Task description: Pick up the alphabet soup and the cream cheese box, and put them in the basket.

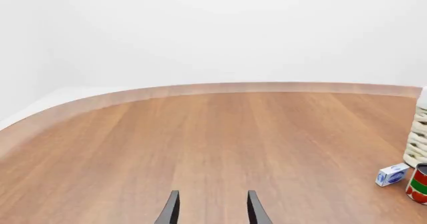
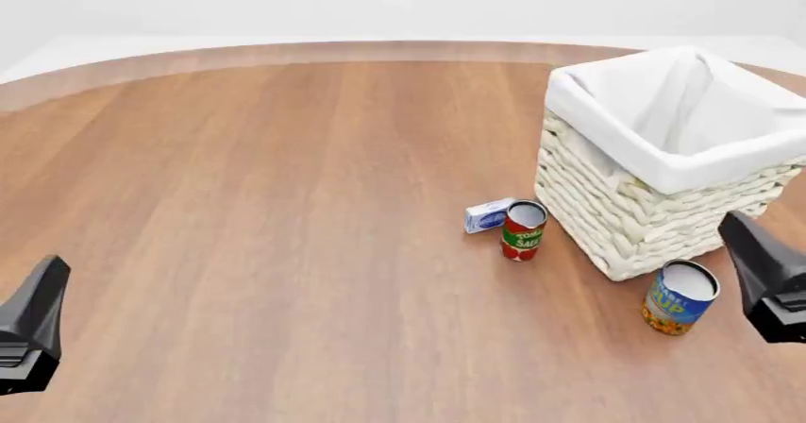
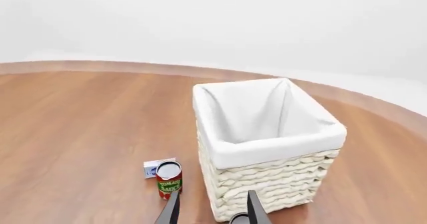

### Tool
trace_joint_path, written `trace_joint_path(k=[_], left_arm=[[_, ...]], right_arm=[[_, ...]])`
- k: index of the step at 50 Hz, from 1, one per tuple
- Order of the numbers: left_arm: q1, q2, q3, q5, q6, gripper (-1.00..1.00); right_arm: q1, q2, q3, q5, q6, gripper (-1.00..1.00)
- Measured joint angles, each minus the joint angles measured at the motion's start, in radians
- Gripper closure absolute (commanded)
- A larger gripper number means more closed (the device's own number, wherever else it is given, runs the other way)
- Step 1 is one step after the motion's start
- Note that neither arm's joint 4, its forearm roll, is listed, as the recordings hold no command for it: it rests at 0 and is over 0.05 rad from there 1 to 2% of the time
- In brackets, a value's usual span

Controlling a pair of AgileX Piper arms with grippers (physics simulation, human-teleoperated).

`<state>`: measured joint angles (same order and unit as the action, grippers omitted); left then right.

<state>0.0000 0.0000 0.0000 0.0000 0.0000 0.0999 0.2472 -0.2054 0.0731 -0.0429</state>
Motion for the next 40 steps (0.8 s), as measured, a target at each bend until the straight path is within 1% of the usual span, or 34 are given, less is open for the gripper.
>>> trace_joint_path(k=[8,15,22,30,40], left_arm=[[0.0,0.0,0.0,0.0,0.0,-1.0],[0.0,0.0,0.0,0.0,0.0,-1.0],[0.0,0.0,0.0,0.0,0.0,-1.0],[0.0,0.0,0.0,0.0,0.0,-1.0],[0.0,0.0,0.0,0.0,0.0,-1.0]], right_arm=[[0.07,0.116,-0.084,0.032,-0.018,-1.0],[0.119,0.21,-0.172,0.069,-0.051,-1.0],[0.167,0.295,-0.271,0.125,-0.101,-1.0],[0.219,0.389,-0.372,0.174,-0.171,-1.0],[0.267,0.507,-0.483,0.207,-0.248,-1.0]])
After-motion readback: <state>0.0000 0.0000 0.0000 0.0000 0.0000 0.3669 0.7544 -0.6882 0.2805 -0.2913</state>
